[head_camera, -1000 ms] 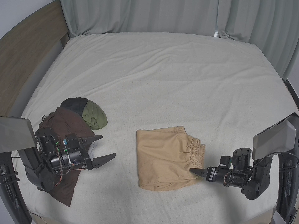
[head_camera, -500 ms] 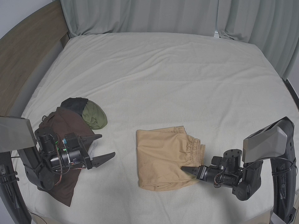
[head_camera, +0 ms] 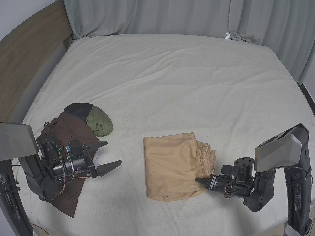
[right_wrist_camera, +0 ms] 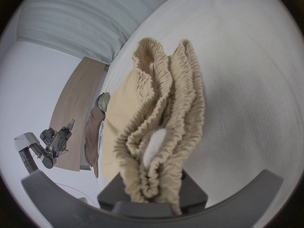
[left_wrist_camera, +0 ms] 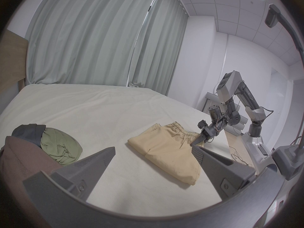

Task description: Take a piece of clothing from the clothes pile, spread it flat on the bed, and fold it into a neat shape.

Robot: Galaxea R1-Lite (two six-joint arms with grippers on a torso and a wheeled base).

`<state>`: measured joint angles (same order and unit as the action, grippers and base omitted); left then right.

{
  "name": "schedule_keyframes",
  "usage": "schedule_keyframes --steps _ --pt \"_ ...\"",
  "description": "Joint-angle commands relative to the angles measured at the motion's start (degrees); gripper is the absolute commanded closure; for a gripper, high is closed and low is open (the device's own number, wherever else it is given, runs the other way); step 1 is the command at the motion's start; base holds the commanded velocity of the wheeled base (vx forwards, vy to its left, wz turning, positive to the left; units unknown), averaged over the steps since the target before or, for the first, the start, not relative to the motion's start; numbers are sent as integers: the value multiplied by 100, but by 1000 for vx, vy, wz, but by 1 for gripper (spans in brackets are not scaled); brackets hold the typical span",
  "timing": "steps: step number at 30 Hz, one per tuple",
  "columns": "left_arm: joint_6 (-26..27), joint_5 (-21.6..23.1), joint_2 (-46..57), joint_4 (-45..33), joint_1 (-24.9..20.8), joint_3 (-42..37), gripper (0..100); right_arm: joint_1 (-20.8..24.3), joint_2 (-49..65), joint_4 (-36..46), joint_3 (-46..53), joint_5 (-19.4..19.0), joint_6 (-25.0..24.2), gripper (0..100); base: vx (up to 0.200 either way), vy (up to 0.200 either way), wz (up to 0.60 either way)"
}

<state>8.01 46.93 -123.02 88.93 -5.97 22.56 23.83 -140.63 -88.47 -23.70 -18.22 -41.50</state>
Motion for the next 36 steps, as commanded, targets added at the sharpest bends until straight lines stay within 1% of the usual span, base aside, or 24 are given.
schedule_keyframes --steps 1,4,14,19,20,23,24,25,31,36 --pt "-1 0 -30 1 -9 -33 0 -1 27 -4 -3 3 1 100 0 0 0" --pt "-1 0 -30 1 0 -42 0 43 53 -13 41 -6 -8 100 0 0 0" --pt "-1 -9 -109 1 -53 -50 0 403 1046 5 58 -41 28 100 0 0 0" --pt "-1 -9 -109 1 0 -59 0 526 1354 5 93 -76 36 100 0 0 0" --pt "-1 -9 -109 1 -9 -50 0 543 1424 5 102 -111 36 100 0 0 0" --pt "-1 -9 -109 1 -35 -59 0 543 1635 5 129 -357 80 100 0 0 0" --pt "-1 -9 -117 -7 -53 -59 0 543 1758 14 129 -498 115 100 0 0 0" --pt "-1 -9 -126 -7 -53 -59 0 543 1820 14 129 -542 115 100 0 0 0" --pt "-1 -9 -126 -7 -35 -59 0 579 2031 22 41 -586 142 100 0 0 0" --pt "-1 -9 -109 -7 -35 -59 0 579 2215 31 -144 -735 168 100 0 0 0"
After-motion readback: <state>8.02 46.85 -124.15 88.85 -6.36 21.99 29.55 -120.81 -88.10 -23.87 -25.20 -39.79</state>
